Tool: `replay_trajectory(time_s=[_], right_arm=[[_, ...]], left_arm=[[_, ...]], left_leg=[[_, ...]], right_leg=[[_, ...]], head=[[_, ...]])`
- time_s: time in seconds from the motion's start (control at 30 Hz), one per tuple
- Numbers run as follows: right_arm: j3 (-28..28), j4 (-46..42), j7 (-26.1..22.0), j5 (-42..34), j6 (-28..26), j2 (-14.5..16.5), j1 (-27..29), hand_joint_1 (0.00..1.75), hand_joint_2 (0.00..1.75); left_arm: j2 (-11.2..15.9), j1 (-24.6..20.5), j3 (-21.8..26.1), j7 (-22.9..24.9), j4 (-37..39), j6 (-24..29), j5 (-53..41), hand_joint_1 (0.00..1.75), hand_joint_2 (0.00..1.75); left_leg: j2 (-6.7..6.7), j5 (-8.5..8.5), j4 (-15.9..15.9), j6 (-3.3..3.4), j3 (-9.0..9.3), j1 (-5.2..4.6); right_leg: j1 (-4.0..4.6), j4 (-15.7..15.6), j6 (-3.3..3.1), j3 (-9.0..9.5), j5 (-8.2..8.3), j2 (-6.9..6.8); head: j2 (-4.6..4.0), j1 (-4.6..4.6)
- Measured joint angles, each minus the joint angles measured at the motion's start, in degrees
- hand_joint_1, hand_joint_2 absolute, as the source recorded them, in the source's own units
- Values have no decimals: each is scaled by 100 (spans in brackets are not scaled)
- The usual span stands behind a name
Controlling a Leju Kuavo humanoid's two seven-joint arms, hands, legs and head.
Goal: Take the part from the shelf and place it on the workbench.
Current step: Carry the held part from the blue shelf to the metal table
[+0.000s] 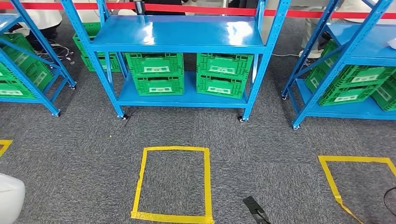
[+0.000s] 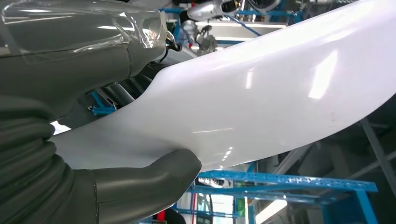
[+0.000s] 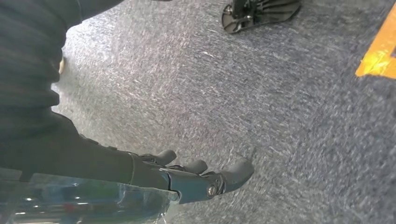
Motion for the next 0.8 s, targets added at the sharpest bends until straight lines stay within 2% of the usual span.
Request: replay_trajectory(time_s=[0.03,0.07,0.1,0.13,0.17,0.2,0.23,0.27,0.3,0.37,0.43,0.47,0.53,0.6,0.63,0.67,0.7,0.77,0.8], right_arm=[[2,4,-25,-48,-41,25,5,0,175],[2,8,-59,-91,-87,50,9,0,175],[2,11,-92,-128,-127,69,12,0,175],[2,13,-107,-151,-152,83,15,0,175],[3,12,-93,-162,-159,93,20,0,175],[10,12,-72,-164,-157,95,30,0,175],[25,11,-50,-151,-146,85,47,0,175],[48,9,-37,-132,-130,72,63,0,175],[79,9,-30,-117,-114,58,76,0,175],[144,7,-15,-103,-50,50,81,0,175],[196,4,-6,-115,36,64,63,0,175],[216,3,-7,-119,69,76,54,0,175],[251,2,-9,-123,97,100,36,0,175],[291,2,-5,-146,116,127,19,0,175],[305,3,3,-173,136,143,10,0,175],[315,5,14,-206,162,160,-5,0,175],[321,7,34,-238,186,180,-31,0,175],[327,19,90,-279,204,219,-109,0,175],[328,27,124,-294,202,240,-160,0,175]], left_arm=[[21,0,-51,27,10,0,9,175,175],[43,4,-120,32,27,0,15,175,175],[72,9,-203,8,51,0,19,175,175],[103,14,-294,-40,78,0,50,175,175],[128,22,-373,-94,100,0,93,175,175],[147,38,-427,-146,114,0,125,175,175],[150,67,-457,-188,115,0,134,175,175],[145,117,-467,-216,97,0,109,175,175],[141,184,-466,-233,66,0,74,175,175],[152,311,-464,-170,-11,0,136,175,175],[191,348,-465,-55,-56,0,301,175,175],[212,330,-466,-15,-66,0,366,175,175],[229,295,-469,-7,-70,0,404,175,175],[226,287,-469,54,-63,0,403,175,175],[214,289,-459,113,-54,0,423,175,175],[196,289,-439,170,-39,0,451,175,175],[175,280,-409,210,-22,0,484,175,175],[123,219,-332,231,30,0,526,175,175],[94,166,-295,240,68,0,546,175,175]], left_leg=[[65,-205,397,-32,-170,19],[92,-326,699,-64,-294,37],[112,-345,818,-93,-324,57],[140,-263,711,-118,-236,80],[193,-116,411,-138,-42,101],[316,32,-6,-158,219,118],[425,135,-370,-155,438,117],[506,183,-610,-131,578,109],[547,184,-722,-93,632,91],[430,185,-711,24,590,53],[309,226,-716,126,567,44],[257,251,-724,167,565,45],[170,273,-724,213,535,26],[37,280,-722,240,517,-19],[-45,282,-720,248,515,-42],[-129,283,-717,251,519,-61],[-211,283,-714,252,527,-74],[-353,279,-697,243,533,-100],[-420,275,-685,232,526,-114]], right_leg=[[-1,3,-9,-17,6,-82],[-2,9,-3,-36,8,-162],[-8,20,5,-53,7,-238],[-20,31,22,-64,2,-310],[-33,46,45,-64,-8,-376],[-38,63,81,-53,-23,-436],[-32,79,128,-44,-43,-485],[-16,92,175,-34,-58,-529],[-1,101,221,-29,-71,-570],[-8,98,302,-31,-78,-655],[-47,219,332,-105,-171,-558],[-59,389,315,-193,-274,-449],[-53,1028,234,-500,-561,-232],[-33,1831,180,-910,-813,-137],[-24,2042,182,-1037,-838,-119],[-14,2018,203,-1059,-770,-103],[-3,1737,233,-962,-613,-66],[19,879,260,-623,-235,137],[27,562,244,-499,-100,229]], head=[[0,-4],[0,-4],[0,-4],[0,-4],[0,-4],[0,-5],[0,-4],[0,8],[0,20],[0,42],[0,43],[0,44],[0,44],[0,44],[0,44],[0,44],[0,45],[0,45],[0,45]])
